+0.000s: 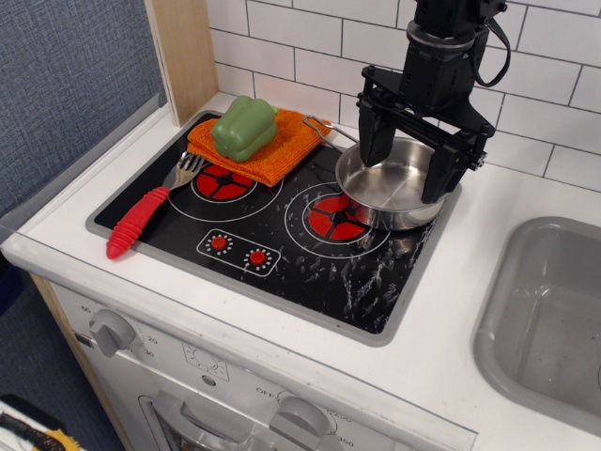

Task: Place the green pepper below the silver pot.

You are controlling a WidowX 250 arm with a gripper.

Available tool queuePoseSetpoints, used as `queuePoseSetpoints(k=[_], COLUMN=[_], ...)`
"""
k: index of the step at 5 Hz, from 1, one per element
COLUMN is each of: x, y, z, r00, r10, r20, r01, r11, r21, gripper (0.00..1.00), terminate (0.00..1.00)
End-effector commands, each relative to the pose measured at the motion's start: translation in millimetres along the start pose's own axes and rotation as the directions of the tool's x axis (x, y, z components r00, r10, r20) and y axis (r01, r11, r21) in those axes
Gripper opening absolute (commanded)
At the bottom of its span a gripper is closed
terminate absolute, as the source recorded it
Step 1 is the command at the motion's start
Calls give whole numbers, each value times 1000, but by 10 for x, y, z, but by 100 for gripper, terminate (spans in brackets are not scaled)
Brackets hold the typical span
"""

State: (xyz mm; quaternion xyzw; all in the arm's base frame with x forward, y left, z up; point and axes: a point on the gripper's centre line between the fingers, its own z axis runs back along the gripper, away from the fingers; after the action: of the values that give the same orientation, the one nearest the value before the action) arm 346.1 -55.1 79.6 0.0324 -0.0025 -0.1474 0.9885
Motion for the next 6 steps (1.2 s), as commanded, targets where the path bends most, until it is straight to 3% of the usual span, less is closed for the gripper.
queuePoseSetpoints(k=[1, 3, 5, 6], x=[0, -186, -501, -609], y=[0, 643, 1514, 1790], z=[0, 80, 113, 215], r00=[1000, 980, 919, 899], r10=[0, 198, 387, 425], r20=[0, 19, 74, 106], r01=[0, -198, -388, -428], r11=[1000, 980, 922, 904], r21=[0, -11, 3, 4], gripper=[100, 100, 100, 100], terminate=[0, 0, 0, 0])
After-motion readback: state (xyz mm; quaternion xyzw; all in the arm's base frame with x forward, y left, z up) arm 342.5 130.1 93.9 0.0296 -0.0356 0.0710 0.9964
